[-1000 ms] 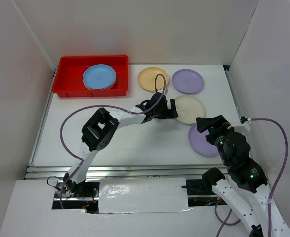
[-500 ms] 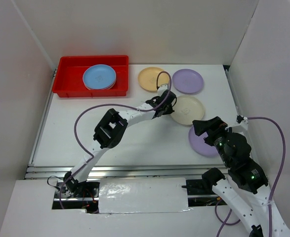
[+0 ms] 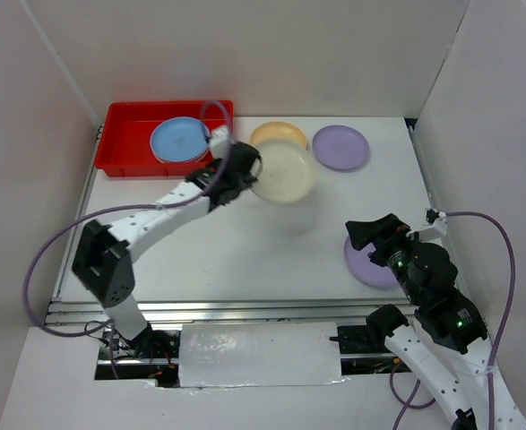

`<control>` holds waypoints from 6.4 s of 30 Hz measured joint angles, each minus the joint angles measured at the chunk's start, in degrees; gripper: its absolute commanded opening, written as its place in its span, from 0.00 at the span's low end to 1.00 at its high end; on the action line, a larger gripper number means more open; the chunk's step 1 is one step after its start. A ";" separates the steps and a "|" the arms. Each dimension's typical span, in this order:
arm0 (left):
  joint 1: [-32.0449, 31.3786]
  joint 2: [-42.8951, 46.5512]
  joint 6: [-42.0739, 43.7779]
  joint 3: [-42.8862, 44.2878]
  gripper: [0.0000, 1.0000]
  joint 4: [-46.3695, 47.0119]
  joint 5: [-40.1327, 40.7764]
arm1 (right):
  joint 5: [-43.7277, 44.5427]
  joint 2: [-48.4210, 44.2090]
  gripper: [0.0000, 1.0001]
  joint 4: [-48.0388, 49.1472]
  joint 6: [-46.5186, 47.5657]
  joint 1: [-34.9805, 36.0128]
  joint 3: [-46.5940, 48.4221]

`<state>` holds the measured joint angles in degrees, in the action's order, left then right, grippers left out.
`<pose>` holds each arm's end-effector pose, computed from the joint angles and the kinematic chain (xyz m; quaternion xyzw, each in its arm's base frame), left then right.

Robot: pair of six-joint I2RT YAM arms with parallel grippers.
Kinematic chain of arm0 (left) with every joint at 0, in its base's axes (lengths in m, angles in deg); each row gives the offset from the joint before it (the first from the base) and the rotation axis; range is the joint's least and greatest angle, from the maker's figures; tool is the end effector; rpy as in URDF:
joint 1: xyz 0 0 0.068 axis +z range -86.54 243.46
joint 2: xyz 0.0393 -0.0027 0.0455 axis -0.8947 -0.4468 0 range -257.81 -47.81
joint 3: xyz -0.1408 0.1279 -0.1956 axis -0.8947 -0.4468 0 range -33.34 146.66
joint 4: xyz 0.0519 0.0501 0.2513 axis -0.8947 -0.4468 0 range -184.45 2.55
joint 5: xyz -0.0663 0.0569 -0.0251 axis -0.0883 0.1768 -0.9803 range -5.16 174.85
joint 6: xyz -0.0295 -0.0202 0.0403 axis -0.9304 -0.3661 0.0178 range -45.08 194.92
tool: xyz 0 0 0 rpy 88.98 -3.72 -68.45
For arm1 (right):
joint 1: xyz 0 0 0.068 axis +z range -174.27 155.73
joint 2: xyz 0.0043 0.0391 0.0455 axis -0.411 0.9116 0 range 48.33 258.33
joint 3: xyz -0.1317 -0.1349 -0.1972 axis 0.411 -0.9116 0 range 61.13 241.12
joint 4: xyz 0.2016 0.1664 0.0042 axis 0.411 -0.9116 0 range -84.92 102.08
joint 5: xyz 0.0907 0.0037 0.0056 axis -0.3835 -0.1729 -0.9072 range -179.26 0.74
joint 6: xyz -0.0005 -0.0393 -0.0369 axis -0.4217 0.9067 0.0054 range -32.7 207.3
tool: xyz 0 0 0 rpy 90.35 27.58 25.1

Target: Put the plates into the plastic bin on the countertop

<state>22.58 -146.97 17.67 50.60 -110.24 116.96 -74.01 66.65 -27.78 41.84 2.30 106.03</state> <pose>0.3120 -0.2450 0.3037 -0.2430 0.8377 -0.1553 0.4638 0.0643 0.0216 0.3349 0.2088 0.7531 0.2775 0.5588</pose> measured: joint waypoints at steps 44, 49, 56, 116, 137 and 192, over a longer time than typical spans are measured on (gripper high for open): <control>1.79 28.87 11.91 -24.20 0.99 -0.33 -10.29 | -3.37 39.52 0.98 9.38 1.79 -9.33 -7.87; -9.33 28.85 9.94 -29.24 0.99 -4.22 -7.91 | -2.56 45.53 0.78 12.57 2.16 -11.58 -7.96; -15.02 27.50 6.12 -31.19 0.99 -5.79 -5.27 | -2.56 56.54 0.48 16.70 2.82 -12.02 -9.03; 17.46 42.71 14.49 -46.80 0.00 -3.89 -43.47 | 13.44 75.54 1.00 2.36 45.29 61.92 29.14; 43.34 3.82 4.52 -8.52 0.00 12.37 -19.96 | 11.06 27.89 1.00 22.67 21.31 53.94 2.32; 4.57 31.10 11.96 -20.70 0.99 -7.48 -19.85 | -13.05 118.18 0.67 12.61 -4.35 -34.21 72.06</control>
<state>27.15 -115.86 29.62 29.91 -117.71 97.12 -87.06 184.83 -15.17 37.49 -31.91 178.09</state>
